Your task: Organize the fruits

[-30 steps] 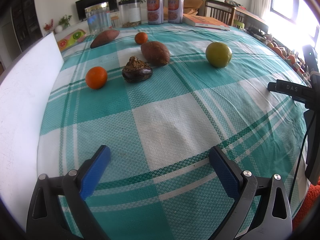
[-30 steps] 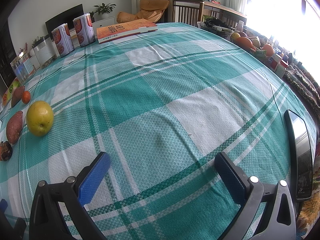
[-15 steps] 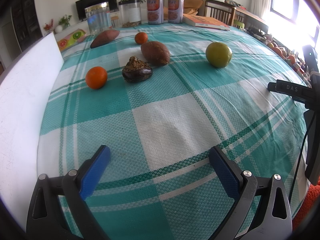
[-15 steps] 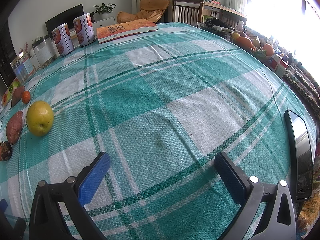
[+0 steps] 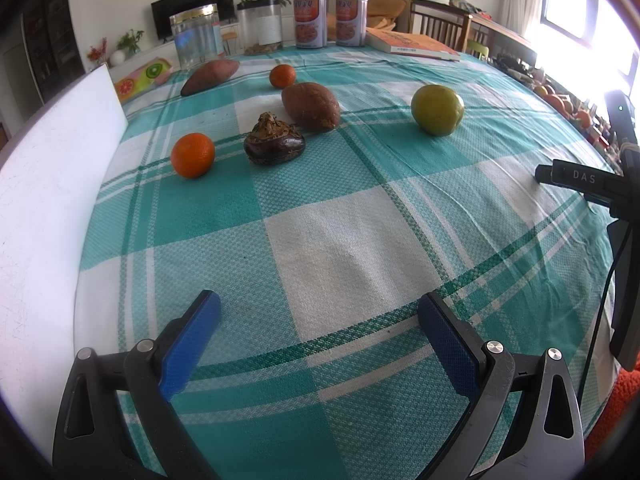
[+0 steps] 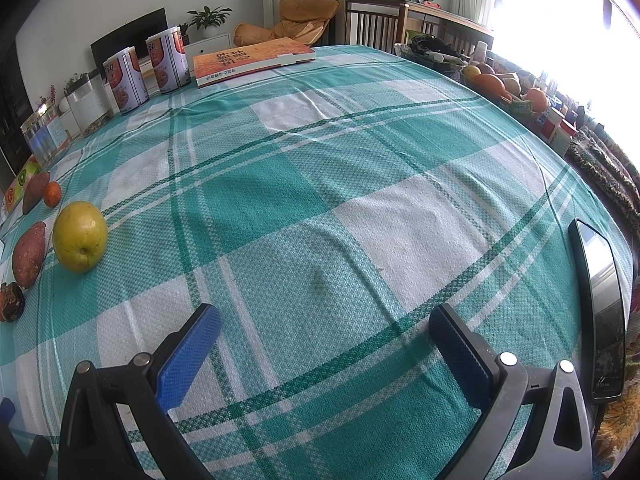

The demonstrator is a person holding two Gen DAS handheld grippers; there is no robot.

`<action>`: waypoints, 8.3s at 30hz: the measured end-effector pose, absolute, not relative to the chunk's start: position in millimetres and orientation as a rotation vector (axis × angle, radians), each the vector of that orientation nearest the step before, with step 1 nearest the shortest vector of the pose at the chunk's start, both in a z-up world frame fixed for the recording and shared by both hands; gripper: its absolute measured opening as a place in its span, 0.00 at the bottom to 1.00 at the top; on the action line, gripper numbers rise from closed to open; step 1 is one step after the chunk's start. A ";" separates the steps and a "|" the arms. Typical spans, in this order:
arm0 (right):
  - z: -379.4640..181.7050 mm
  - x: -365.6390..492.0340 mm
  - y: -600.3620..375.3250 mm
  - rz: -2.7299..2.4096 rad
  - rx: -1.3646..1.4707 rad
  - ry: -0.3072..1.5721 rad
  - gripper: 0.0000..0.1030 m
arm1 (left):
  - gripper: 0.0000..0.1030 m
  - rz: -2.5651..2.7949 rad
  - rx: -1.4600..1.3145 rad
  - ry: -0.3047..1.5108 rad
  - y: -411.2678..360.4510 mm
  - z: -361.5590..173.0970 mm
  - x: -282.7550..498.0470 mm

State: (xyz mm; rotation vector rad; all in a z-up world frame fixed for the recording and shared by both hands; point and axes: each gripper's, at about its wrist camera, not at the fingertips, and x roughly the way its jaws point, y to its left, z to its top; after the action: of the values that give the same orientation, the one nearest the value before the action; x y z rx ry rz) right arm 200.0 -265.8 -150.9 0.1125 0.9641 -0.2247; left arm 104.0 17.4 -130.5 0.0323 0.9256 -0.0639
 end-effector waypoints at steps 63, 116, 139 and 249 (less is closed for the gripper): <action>-135.0 283.4 -138.2 0.221 0.212 1.095 0.70 | 0.31 -0.189 -0.324 0.918 71.7 -39.4 53.3; -35.2 105.2 -21.8 0.553 0.091 0.743 0.92 | 0.81 0.240 -0.390 0.764 220.5 -5.3 -27.4; -136.4 150.4 -205.6 -0.116 0.065 0.883 0.92 | 0.85 -0.012 -0.037 0.926 30.9 -125.0 104.8; -137.5 121.0 -133.3 0.287 0.070 0.924 0.40 | 0.90 0.009 -0.096 0.900 56.8 -127.4 112.5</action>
State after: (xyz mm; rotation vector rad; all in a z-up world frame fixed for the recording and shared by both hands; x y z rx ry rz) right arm 121.0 -133.3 -137.5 0.0698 0.9239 0.2866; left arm 112.5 56.8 -127.4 -0.0963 0.9002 0.0089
